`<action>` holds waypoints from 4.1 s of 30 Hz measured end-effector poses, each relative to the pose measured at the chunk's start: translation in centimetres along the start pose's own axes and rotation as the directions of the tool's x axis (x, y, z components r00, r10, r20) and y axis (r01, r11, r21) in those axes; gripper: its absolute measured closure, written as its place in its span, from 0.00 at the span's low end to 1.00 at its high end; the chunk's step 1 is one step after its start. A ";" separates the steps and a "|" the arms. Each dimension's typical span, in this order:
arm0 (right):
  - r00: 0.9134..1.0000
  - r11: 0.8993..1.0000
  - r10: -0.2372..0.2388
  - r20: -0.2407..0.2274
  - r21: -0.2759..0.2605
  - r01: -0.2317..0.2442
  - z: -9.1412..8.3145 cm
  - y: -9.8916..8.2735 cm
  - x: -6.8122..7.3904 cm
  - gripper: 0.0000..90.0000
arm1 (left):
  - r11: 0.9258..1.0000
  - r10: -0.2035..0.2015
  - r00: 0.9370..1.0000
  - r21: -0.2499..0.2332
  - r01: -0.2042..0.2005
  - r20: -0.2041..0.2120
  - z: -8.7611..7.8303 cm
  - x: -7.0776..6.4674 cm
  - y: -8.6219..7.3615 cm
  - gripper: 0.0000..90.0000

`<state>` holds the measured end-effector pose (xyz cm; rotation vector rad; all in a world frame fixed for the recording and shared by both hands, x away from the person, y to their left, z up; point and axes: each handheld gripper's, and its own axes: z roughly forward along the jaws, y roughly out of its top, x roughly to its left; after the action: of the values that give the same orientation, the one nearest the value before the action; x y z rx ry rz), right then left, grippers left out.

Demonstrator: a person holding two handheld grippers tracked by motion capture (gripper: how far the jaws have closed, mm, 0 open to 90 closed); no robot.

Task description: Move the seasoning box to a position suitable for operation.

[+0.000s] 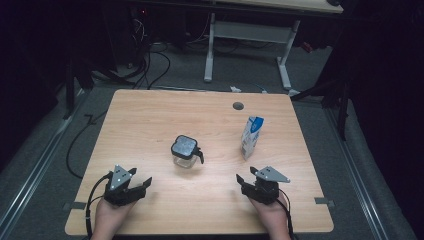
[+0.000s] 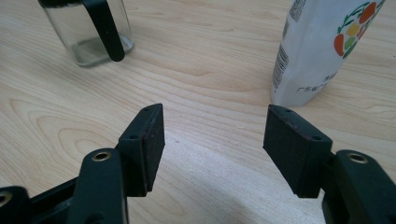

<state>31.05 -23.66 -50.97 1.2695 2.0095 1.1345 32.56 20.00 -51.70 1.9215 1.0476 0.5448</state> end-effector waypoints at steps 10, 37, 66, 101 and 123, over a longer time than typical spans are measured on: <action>1.000 1.000 0.007 0.009 0.022 -0.007 0.4 -0.6 -0.1 0.38 | 1.000 0.009 0.999 0.014 -0.010 0.032 0.5 -0.2 0.2 0.40; 0.999 1.000 0.000 -0.046 -0.006 -0.001 -0.4 -0.9 -0.4 0.61 | 1.000 -0.002 1.000 0.005 0.002 0.020 3.0 -2.1 2.7 0.57; 0.997 0.999 -0.047 -0.068 -0.009 0.046 -0.1 -1.0 0.3 0.65 | 1.000 -0.015 0.999 -0.018 0.014 -0.037 8.6 -0.7 7.3 1.00; 0.997 0.999 -0.050 -0.054 -0.001 0.050 0.0 -1.1 0.2 0.58 | 0.998 0.010 1.000 -0.058 -0.009 0.020 7.5 -3.0 6.9 1.00; 0.997 0.999 -0.045 -0.056 -0.005 0.045 -0.1 -1.1 0.1 0.57 | 0.996 0.022 0.999 -0.089 -0.018 0.045 5.8 -7.5 5.3 0.93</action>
<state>30.36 -23.86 -51.84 1.1965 2.0652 1.1641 34.91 9.50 -50.18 1.8600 0.9605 0.5474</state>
